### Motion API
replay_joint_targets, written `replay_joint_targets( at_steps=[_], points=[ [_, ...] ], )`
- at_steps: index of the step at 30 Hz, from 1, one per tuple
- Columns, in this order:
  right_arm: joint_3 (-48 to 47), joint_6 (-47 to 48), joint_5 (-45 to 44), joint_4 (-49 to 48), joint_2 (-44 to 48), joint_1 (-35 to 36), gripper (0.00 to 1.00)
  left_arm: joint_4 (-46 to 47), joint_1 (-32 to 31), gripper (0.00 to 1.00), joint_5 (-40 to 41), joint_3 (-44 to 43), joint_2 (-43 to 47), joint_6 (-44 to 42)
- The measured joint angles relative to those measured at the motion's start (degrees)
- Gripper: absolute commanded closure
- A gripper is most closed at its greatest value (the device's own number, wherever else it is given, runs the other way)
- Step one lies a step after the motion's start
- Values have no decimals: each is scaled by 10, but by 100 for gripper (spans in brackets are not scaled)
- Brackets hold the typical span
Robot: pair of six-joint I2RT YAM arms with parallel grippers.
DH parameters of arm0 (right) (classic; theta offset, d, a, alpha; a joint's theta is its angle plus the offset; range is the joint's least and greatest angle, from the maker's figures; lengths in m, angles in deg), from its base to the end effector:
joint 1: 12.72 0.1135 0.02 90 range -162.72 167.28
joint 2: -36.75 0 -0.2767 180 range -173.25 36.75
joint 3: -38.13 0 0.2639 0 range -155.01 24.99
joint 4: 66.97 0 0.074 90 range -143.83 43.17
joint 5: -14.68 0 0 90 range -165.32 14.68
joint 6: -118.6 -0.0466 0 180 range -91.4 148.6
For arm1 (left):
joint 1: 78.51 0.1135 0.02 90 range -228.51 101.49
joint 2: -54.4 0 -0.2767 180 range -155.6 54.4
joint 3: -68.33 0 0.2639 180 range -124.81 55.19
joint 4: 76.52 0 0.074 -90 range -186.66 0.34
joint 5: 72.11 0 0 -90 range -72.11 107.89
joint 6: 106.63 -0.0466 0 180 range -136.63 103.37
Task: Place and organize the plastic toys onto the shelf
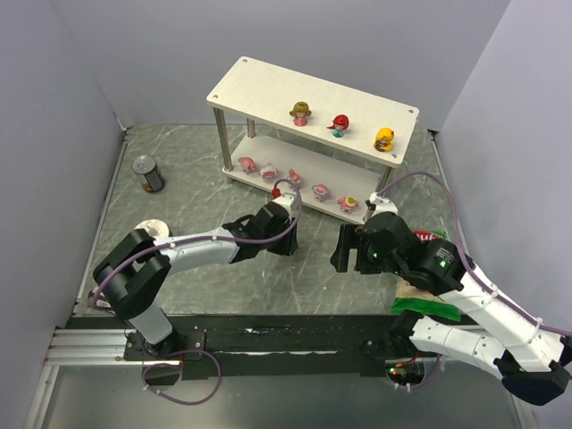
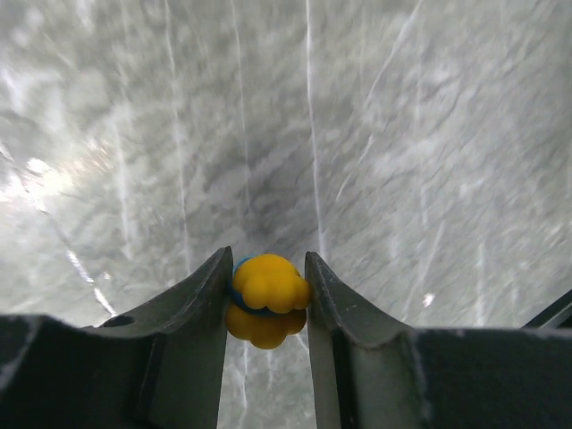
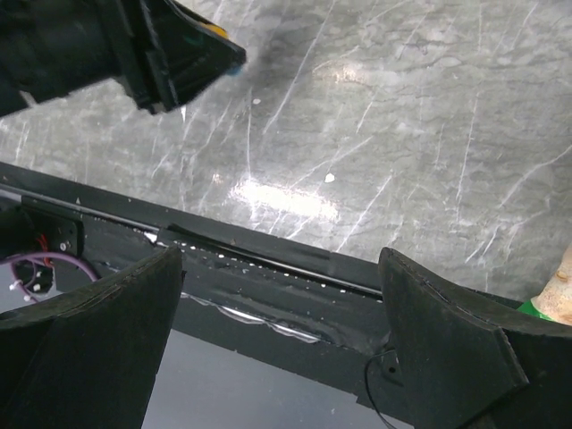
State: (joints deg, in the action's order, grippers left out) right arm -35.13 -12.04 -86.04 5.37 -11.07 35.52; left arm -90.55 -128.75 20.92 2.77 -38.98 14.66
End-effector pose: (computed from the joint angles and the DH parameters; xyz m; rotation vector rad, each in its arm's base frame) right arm 0.1093 0.1094 0.3444 -0.0713 2.4322 0.5095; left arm 0.2318 -0.2748 0.1861 0.3661 2.3654 -0.6503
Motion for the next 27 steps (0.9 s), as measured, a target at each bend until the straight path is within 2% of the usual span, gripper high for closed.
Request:
replay_joint_targets(
  at_steps=[9, 18, 27],
  points=[
    [0, -4, -12, 0, 0, -4, 4, -182, 12, 99, 64, -146, 33, -4],
    [-9, -7, -29, 0, -9, -14, 4, -338, 126, 99, 74, -307, 87, -33],
    [-17, -1, -56, -11, -14, -18, 5, -440, 190, 99, 75, -523, 54, -70]
  ],
)
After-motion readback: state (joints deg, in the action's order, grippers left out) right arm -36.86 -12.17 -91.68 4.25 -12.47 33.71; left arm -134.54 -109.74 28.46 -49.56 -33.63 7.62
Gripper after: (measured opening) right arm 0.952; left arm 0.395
